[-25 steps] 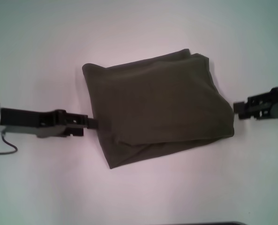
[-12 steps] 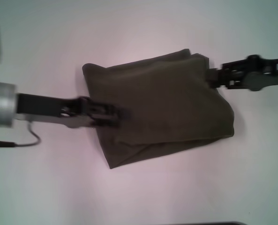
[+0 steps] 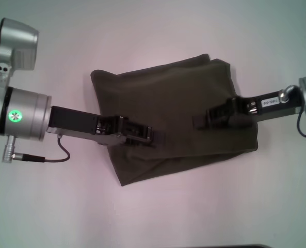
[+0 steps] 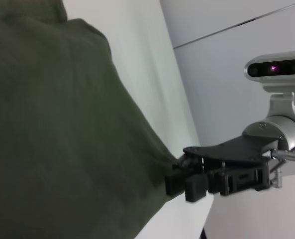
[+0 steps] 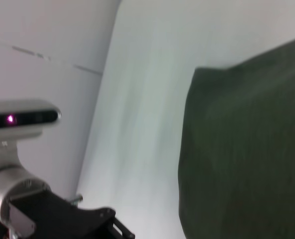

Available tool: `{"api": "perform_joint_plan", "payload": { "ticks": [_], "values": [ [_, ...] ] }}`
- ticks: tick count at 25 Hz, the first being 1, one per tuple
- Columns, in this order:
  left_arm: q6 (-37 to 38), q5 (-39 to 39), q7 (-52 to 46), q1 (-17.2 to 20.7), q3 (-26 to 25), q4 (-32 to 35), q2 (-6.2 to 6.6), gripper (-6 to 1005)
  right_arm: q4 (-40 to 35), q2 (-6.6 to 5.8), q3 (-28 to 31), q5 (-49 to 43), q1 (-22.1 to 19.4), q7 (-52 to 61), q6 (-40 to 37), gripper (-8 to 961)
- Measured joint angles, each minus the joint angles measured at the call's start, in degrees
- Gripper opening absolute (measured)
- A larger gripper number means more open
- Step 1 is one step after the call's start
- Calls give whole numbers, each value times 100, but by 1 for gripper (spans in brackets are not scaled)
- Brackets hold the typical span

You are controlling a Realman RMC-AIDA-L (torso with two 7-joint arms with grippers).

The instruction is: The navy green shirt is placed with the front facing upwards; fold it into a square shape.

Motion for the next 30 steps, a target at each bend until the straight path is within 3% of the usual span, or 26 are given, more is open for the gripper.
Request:
{"api": "perform_joint_plan", "payload": {
  "ticks": [1,4,10,15,30],
  "values": [
    [-32,3,-13,-8,36,8,-1,609,1,17,-63,0,5,0,19,337],
    [-288,12,-139,-14,293,21,-12,360,1,46,-93,19,10,6,77,243],
    [-1009,-24,-419,-41,999,37,-37,126,29,118,-193,8,22,88,271,2],
    [-1272,-32,-466,-114,1155,203,-28,-6,94,114,-433,-37,-8,265,420,0],
    [-1657,265,-567,-158,1287,352,13,1,209,-20,-501,-572,-63,606,753,3]
  ]
}}
